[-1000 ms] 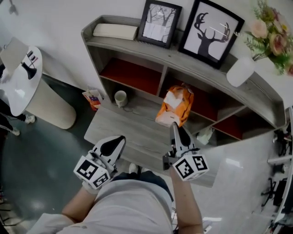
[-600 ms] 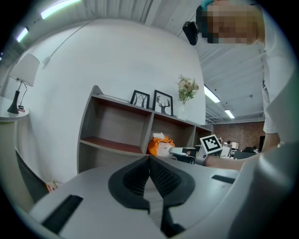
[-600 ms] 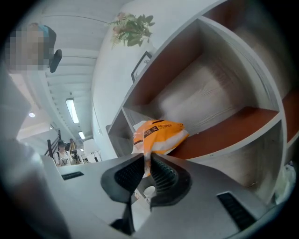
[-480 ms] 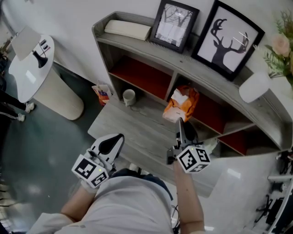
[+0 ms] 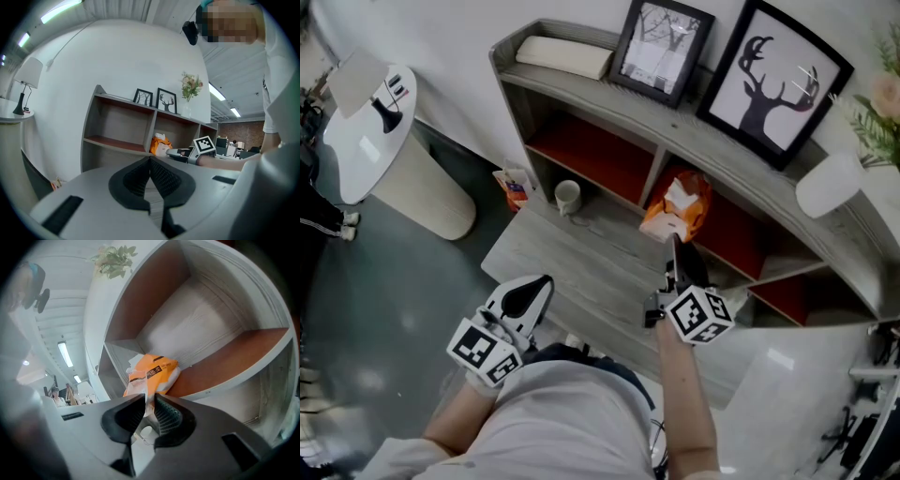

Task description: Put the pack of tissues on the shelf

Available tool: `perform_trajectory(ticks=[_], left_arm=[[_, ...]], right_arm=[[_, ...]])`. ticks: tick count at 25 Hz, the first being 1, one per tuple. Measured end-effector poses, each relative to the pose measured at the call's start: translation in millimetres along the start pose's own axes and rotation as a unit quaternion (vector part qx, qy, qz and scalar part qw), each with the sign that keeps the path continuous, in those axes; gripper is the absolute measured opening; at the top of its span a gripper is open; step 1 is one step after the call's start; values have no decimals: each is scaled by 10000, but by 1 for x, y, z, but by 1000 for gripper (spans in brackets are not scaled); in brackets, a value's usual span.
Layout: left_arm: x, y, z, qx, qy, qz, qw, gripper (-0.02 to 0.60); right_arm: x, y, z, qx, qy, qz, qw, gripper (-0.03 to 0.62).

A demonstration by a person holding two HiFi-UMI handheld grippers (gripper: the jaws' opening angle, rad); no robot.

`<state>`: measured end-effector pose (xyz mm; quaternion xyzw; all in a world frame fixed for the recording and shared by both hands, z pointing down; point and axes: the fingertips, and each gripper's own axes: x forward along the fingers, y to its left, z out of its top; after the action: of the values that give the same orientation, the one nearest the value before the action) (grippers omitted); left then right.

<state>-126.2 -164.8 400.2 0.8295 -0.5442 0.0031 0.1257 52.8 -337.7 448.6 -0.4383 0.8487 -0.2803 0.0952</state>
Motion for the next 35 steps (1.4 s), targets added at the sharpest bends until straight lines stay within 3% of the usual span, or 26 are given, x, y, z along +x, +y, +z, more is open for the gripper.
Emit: perform_trajectory(ticks=[6, 22, 28, 35], left_arm=[[6, -7, 0, 33, 32, -46, 10000, 15], [14, -11, 2, 44, 12, -296, 9996, 16], [26, -18, 6, 50, 22, -577, 9983, 15], [55, -32, 10, 80, 21, -1049, 9944, 15]], right_arm=[[2, -8, -1, 148, 50, -43, 9999, 55], [-15, -15, 1, 311, -166, -255, 9991, 216], [-39, -17, 9, 267, -331, -396, 9983, 221], [-83, -14, 20, -285, -470, -655, 9963, 211]])
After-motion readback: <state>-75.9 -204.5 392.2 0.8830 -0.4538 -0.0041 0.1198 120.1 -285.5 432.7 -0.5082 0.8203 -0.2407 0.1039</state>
